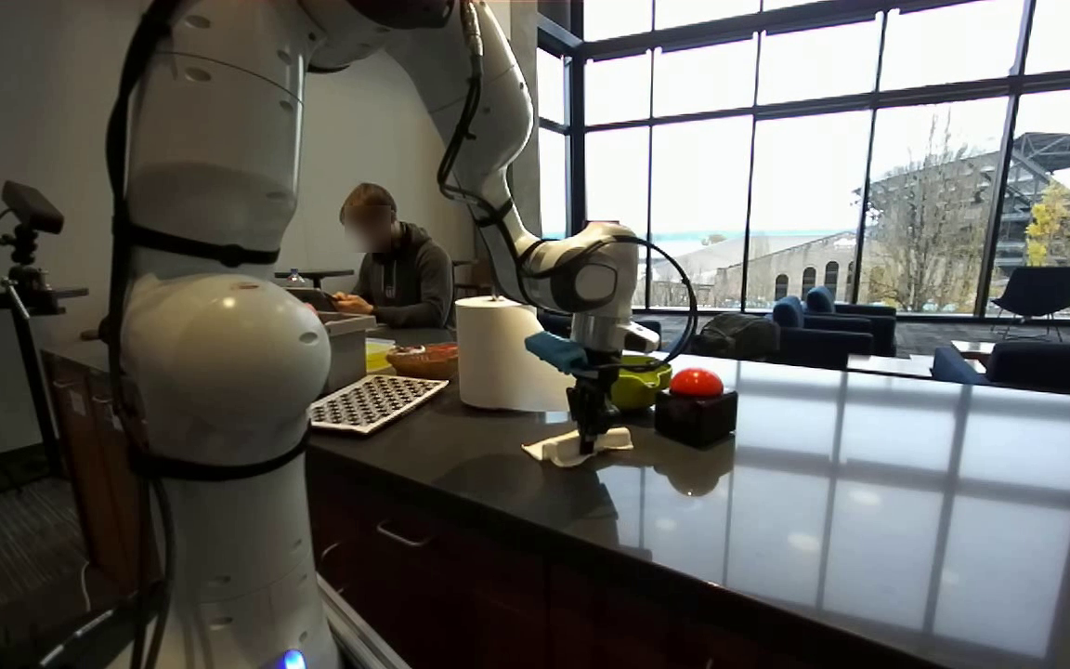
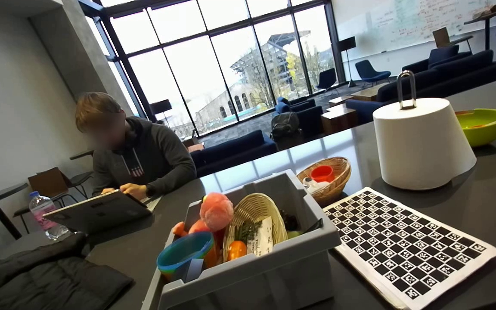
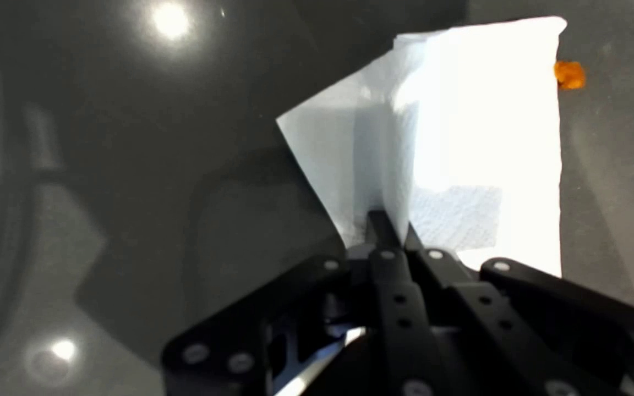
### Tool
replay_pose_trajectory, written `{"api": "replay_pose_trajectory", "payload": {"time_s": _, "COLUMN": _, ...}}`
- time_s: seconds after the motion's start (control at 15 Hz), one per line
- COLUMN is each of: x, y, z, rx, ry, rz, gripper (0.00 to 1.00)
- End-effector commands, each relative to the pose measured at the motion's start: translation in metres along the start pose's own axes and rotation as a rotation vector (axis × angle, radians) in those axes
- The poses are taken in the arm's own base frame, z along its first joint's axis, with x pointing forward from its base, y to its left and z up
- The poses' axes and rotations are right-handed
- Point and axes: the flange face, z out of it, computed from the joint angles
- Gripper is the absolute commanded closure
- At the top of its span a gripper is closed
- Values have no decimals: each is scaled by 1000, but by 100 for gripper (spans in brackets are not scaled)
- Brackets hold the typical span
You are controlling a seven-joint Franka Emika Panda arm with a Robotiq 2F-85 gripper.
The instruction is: Use the napkin to wipe the counter.
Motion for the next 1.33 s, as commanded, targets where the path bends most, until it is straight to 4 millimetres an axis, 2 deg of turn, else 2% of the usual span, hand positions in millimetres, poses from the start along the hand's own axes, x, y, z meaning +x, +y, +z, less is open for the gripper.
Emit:
{"api": "replay_pose_trajectory", "payload": {"time_s": 0.0, "x": -34, "y": -11, "z": 49, "rx": -28, "ry": -79, "rz": -24, "gripper": 100}}
{"api": "replay_pose_trajectory", "payload": {"time_s": 0.53, "x": -32, "y": -32, "z": 49, "rx": -34, "ry": -84, "rz": -57, "gripper": 100}}
{"api": "replay_pose_trajectory", "payload": {"time_s": 0.87, "x": -15, "y": -17, "z": 37, "rx": 22, "ry": -92, "rz": 21, "gripper": 100}}
{"api": "replay_pose_trajectory", "payload": {"time_s": 1.27, "x": -15, "y": -2, "z": 17, "rx": 83, "ry": -58, "rz": 93, "gripper": 100}}
